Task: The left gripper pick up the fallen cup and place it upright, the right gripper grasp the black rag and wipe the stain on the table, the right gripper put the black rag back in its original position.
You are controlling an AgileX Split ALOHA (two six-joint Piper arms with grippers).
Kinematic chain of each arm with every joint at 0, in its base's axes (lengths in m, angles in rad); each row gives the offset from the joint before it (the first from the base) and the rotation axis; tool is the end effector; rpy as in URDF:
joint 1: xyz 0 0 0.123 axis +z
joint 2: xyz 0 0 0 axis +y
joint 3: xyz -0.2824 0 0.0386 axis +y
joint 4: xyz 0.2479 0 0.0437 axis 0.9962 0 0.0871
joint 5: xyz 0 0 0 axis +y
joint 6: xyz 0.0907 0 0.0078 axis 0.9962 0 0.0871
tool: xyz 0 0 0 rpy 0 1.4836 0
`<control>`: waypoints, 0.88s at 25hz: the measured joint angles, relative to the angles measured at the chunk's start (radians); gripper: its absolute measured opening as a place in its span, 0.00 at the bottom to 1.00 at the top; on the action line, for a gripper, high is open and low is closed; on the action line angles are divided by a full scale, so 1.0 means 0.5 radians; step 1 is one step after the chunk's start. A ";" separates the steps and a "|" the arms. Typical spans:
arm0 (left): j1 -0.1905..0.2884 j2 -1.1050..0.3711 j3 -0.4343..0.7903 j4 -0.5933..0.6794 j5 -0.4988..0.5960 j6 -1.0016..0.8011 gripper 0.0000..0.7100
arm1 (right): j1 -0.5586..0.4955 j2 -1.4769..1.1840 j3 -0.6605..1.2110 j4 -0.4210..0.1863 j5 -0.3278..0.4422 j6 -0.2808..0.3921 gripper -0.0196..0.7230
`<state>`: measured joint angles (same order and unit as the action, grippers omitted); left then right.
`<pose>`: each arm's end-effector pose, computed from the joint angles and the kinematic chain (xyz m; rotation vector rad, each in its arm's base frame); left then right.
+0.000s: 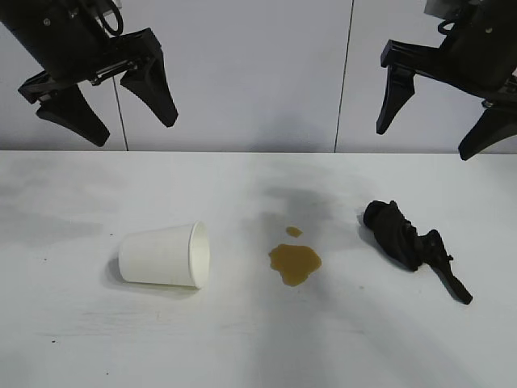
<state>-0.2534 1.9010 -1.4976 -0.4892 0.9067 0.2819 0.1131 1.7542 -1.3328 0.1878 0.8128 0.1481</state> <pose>0.3853 -0.1346 0.2429 0.4055 2.7027 -0.5999 0.3675 0.0542 0.2502 0.1840 2.7221 0.2988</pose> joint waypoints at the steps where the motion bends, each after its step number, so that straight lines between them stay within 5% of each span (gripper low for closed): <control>1: 0.000 0.000 0.000 0.000 0.002 0.000 0.98 | 0.000 0.000 0.000 0.000 0.000 0.000 0.92; 22: 0.000 0.000 0.000 0.000 -0.053 0.000 0.98 | 0.000 0.000 0.000 0.000 -0.004 0.000 0.92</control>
<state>-0.2534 1.9010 -1.4976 -0.4892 0.8800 0.2819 0.1131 1.7542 -1.3328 0.1878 0.8111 0.1481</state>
